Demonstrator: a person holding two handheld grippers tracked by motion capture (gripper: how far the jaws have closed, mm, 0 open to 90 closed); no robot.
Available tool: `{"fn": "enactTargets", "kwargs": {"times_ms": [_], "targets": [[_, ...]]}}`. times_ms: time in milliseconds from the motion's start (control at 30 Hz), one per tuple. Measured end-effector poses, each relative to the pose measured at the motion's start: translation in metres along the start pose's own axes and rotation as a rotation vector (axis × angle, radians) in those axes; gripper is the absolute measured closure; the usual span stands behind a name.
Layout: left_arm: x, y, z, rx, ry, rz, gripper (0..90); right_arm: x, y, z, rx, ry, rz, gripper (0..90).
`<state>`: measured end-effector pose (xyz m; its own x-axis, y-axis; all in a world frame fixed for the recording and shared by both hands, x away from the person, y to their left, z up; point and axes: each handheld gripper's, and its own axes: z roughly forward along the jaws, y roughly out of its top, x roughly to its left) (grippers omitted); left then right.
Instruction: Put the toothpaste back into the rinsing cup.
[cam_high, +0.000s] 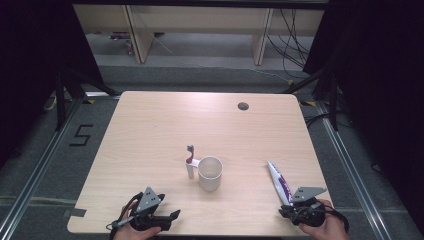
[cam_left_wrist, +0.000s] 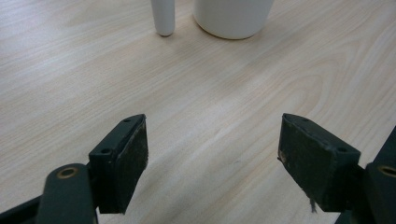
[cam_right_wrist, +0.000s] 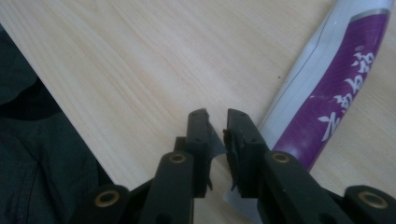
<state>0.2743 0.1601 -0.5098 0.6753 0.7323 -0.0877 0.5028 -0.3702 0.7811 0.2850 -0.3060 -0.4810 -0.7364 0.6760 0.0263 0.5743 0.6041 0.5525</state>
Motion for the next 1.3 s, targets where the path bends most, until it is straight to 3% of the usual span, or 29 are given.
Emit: {"fn": "enactTargets", "kwargs": {"times_ms": [33, 67, 100, 133, 167, 233, 267, 333, 400, 633, 667, 700, 733, 767, 800, 833, 933, 967, 1000, 1033, 1133, 1167, 1200, 1300], "targets": [[0.000, 0.000, 0.000, 0.000, -0.002, 0.000, 23.9, 0.002, 0.001, -0.001, -0.002, 0.000, 0.034, 75.5], [0.001, 0.001, 0.000, 0.001, 0.000, 0.002, 23.9, 0.000, 0.003, -0.003, -0.015, 0.005, 0.019, 70.9], [0.001, 0.001, 0.000, 0.001, 0.000, 0.002, 23.9, -0.001, 0.005, -0.005, -0.043, -0.005, 0.033, 65.4], [0.001, 0.001, 0.000, 0.003, 0.000, 0.004, 23.9, -0.001, 0.005, -0.005, -0.043, -0.005, 0.033, 65.4], [0.000, 0.000, 0.000, 0.003, -0.001, 0.002, 23.9, -0.006, 0.011, -0.011, -0.068, -0.015, 0.067, 57.1], [-0.001, 0.000, 0.000, -0.004, -0.009, -0.003, 23.9, -0.013, 0.016, -0.015, -0.076, -0.066, 0.104, 52.3], [-0.001, 0.001, 0.000, -0.005, -0.009, -0.005, 23.9, -0.014, 0.017, -0.015, -0.067, -0.084, 0.142, 51.2], [0.000, 0.001, 0.001, -0.003, -0.005, -0.005, 23.9, -0.017, 0.018, -0.015, -0.056, -0.097, 0.165, 48.7], [-0.001, 0.000, 0.001, -0.003, -0.004, -0.006, 23.9, -0.029, 0.024, -0.013, -0.011, -0.128, 0.191, 44.2], [0.000, 0.000, 0.001, -0.011, -0.009, -0.009, 23.9, -0.043, 0.036, -0.001, 0.061, -0.113, 0.222, 39.5], [0.000, 0.000, 0.001, -0.008, -0.009, -0.009, 23.9, -0.042, 0.039, 0.002, 0.066, -0.110, 0.254, 39.4], [0.000, 0.000, 0.001, -0.009, -0.009, -0.010, 23.9, -0.047, 0.041, 0.006, 0.076, -0.115, 0.216, 39.5], [-0.001, 0.000, 0.001, -0.014, -0.008, -0.018, 23.9, -0.045, 0.043, 0.008, 0.083, -0.110, 0.250, 40.1], [-0.001, 0.000, 0.001, -0.016, -0.010, -0.018, 23.9, -0.046, 0.045, 0.009, 0.092, -0.109, 0.249, 40.9], [-0.001, 0.000, 0.001, -0.016, -0.009, -0.017, 23.9, -0.048, 0.047, 0.013, 0.098, -0.116, 0.217, 41.4], [0.001, 0.000, 0.001, -0.002, 0.001, 0.001, 23.9, -0.048, 0.049, 0.015, 0.115, -0.111, 0.220, 41.6], [-0.001, 0.000, 0.001, -0.018, -0.011, -0.018, 23.9, -0.048, 0.051, 0.018, 0.144, -0.101, 0.236, 42.7], [-0.001, 0.000, 0.001, -0.014, -0.009, -0.015, 23.9, -0.051, 0.052, 0.021, 0.148, -0.112, 0.218, 44.2], [-0.001, 0.000, 0.001, -0.014, -0.009, -0.015, 23.9, -0.049, 0.052, 0.022, 0.158, -0.110, 0.241, 44.8], [0.000, 0.000, 0.001, -0.008, -0.010, -0.008, 23.9, -0.052, 0.052, 0.022, 0.162, -0.106, 0.220, 44.8], [-0.001, 0.000, 0.001, -0.013, -0.010, -0.016, 23.9, -0.053, 0.052, 0.025, 0.166, -0.093, 0.216, 47.4], [-0.001, 0.000, 0.001, -0.013, -0.010, -0.016, 23.9, -0.051, 0.054, 0.026, 0.182, -0.079, 0.239, 48.5], [0.000, 0.000, 0.001, -0.006, -0.010, -0.008, 23.9, -0.053, 0.055, 0.027, 0.188, -0.086, 0.205, 48.8], [-0.001, 0.000, 0.001, -0.014, -0.010, -0.017, 23.9, -0.053, 0.058, 0.029, 0.206, -0.088, 0.207, 49.5]]}}
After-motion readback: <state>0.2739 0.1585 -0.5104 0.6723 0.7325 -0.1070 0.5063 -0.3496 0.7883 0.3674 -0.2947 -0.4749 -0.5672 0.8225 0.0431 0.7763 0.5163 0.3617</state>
